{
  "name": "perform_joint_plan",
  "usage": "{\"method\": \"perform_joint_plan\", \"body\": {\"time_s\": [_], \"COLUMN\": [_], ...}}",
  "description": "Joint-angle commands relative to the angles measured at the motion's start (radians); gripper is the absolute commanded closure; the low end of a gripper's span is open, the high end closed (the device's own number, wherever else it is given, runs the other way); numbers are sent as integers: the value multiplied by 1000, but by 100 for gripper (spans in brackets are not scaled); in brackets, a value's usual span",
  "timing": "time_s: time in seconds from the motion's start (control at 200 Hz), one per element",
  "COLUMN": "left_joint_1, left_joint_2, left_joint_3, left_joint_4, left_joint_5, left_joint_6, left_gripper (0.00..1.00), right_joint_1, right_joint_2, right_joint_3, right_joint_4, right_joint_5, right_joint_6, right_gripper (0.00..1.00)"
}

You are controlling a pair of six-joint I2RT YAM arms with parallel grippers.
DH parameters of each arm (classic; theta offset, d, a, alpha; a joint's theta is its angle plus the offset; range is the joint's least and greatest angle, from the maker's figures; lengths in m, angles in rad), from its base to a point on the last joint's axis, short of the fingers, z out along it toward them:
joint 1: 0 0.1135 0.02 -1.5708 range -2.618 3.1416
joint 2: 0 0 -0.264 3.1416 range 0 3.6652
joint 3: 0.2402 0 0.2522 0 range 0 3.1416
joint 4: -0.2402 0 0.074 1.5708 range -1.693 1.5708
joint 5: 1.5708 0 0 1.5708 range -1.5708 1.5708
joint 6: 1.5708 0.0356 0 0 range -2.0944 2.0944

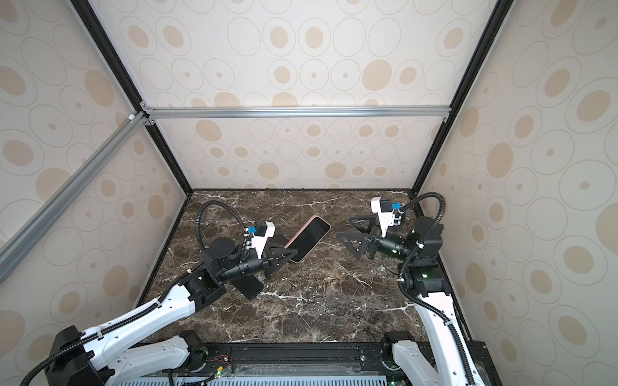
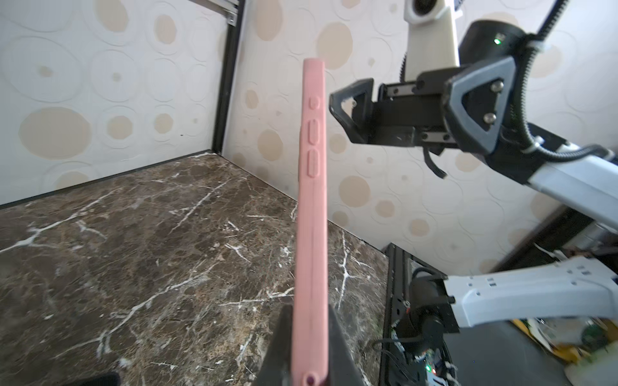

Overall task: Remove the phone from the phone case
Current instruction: 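Grasp the phone's far end with the right gripper, facing the left gripper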

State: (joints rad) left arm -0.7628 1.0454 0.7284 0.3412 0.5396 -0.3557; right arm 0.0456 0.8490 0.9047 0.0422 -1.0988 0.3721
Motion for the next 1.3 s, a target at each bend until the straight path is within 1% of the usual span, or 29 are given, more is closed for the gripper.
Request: {"method": "perform_joint_plan", "body": {"time_s": [0.0,0.095,0.24,0.285,0.385,0.46,0.6,0.695,0.785,0.92,1.295], "left_joint_1": [10,25,52,54,59,68,84,89,93,93,93], "left_joint_2": [-15,-9,32,43,52,46,35,32,24,19,27], "left_joint_3": [81,100,162,184,226,232,227,223,211,205,221], "left_joint_4": [51,28,-54,-123,-215,-234,-217,-203,-172,-139,-120], "left_joint_5": [151,224,341,366,381,382,401,410,411,420,448], "left_joint_6": [131,183,276,321,409,440,442,445,435,422,402], "left_gripper": [100,100,100,100,100,100,100,100,100,100,100], "right_joint_1": [17,41,97,108,135,155,174,177,181,185,225], "right_joint_2": [12,27,37,38,38,36,28,18,19,22,44], "right_joint_3": [52,89,127,132,140,145,146,133,126,127,134], "right_joint_4": [23,-6,-96,-109,-120,-129,-138,-100,-60,-71,-65], "right_joint_5": [-69,-98,-98,-98,-112,-135,-155,-129,-117,-105,-118], "right_joint_6": [-28,-33,-78,-78,-66,-61,-37,16,65,70,76], "right_gripper": [6,8,11,12,15,16,21,28,34,40,47]}}
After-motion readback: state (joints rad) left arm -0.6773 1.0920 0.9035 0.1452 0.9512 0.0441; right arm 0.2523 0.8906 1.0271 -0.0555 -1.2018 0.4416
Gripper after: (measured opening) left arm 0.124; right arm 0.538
